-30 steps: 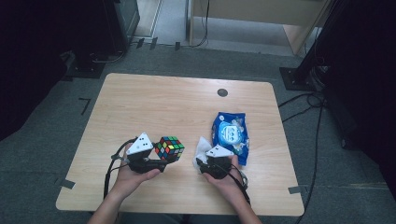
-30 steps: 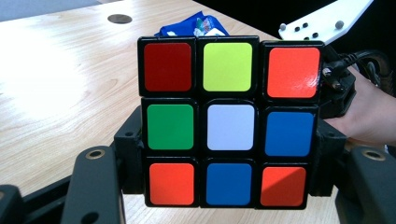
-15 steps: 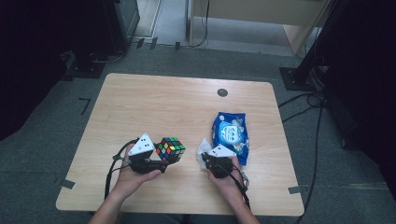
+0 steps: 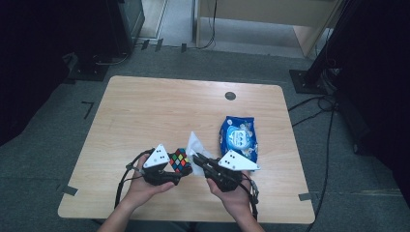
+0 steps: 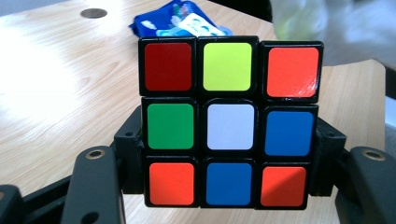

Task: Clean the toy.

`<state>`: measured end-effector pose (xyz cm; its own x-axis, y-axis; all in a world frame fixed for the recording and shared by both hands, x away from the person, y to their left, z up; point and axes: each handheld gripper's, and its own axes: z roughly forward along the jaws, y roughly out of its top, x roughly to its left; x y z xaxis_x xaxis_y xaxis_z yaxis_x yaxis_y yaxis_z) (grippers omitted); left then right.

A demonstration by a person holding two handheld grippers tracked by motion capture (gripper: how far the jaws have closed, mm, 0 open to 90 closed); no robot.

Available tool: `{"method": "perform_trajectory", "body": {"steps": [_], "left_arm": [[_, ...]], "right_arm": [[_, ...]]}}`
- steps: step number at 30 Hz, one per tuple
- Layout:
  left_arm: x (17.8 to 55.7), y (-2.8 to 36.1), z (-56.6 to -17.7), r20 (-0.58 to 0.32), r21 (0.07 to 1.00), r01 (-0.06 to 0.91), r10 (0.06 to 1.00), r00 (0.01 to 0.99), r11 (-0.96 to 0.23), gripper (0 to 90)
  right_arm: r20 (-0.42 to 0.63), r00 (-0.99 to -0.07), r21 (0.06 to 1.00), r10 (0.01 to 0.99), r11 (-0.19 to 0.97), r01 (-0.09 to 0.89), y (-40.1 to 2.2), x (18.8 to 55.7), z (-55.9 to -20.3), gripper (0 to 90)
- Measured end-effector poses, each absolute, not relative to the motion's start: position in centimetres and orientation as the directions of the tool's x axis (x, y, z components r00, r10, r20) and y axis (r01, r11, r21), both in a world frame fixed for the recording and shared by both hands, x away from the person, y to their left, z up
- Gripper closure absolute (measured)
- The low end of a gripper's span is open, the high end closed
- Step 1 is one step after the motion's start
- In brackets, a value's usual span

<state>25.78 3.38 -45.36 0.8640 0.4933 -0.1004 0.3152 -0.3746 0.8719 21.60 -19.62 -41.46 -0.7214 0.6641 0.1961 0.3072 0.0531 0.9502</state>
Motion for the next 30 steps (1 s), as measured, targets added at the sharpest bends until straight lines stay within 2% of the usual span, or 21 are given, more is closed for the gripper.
{"method": "perform_trajectory", "body": {"steps": [11,30], "left_arm": [[24.9,2.4,-45.4,-0.068,0.883,0.265,0.455,0.888,-0.387,34.1],[24.0,2.0,-45.1,-0.004,0.894,0.195,0.43,0.903,-0.402,34.1]], "right_arm": [[0.254,-0.727,0.943,0.638,0.005,0.334,-18.9,21.9,-41.7,86.6],[0.301,-0.664,0.925,0.684,-0.039,0.379,-19.7,23.3,-43.1,86.0]]}}
